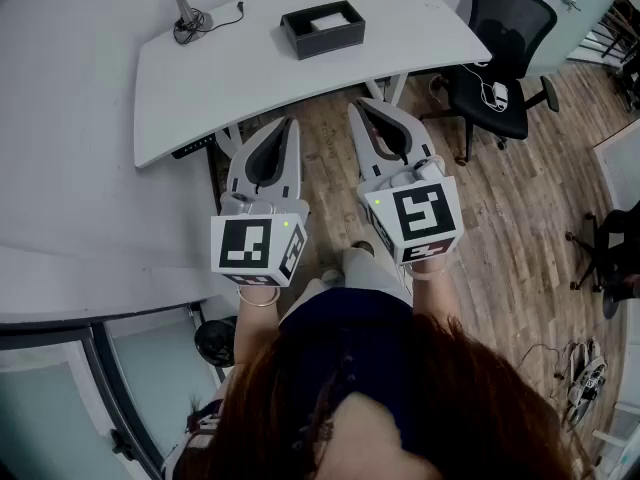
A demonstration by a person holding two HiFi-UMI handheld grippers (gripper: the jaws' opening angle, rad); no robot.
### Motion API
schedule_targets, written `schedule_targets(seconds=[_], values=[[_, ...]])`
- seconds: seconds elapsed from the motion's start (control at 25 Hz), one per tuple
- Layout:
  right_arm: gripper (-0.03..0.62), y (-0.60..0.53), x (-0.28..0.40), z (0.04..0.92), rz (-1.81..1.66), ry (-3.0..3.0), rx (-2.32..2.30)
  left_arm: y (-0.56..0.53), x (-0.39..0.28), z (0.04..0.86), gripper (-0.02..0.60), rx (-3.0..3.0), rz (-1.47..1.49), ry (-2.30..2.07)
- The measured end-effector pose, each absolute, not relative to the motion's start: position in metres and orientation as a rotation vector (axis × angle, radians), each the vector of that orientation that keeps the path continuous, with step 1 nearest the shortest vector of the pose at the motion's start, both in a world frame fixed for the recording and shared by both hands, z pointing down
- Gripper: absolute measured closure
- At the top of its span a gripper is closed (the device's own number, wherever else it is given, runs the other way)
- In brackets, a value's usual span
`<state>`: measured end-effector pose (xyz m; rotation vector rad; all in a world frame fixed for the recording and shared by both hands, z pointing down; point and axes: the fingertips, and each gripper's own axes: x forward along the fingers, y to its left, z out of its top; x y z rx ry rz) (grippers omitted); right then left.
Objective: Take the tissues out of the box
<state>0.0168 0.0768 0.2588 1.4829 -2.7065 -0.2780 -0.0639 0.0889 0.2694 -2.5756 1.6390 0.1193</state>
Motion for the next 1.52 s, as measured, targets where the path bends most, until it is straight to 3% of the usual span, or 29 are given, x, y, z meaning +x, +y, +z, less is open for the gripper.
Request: schedule_targets(seconds=[0.56, 1.52], values=[[0.576, 0.08, 0.024, 0.259, -0.156, -2.835, 1.449, 0.083, -0.054, 0.274, 0.56, -2.589, 0.131, 1.628], [0.576, -0.056, 0.028, 0.274, -0.12, -2.806, 1.367, -0.054, -0.037, 0.272, 0.56, -2.595, 0.101, 1.597]])
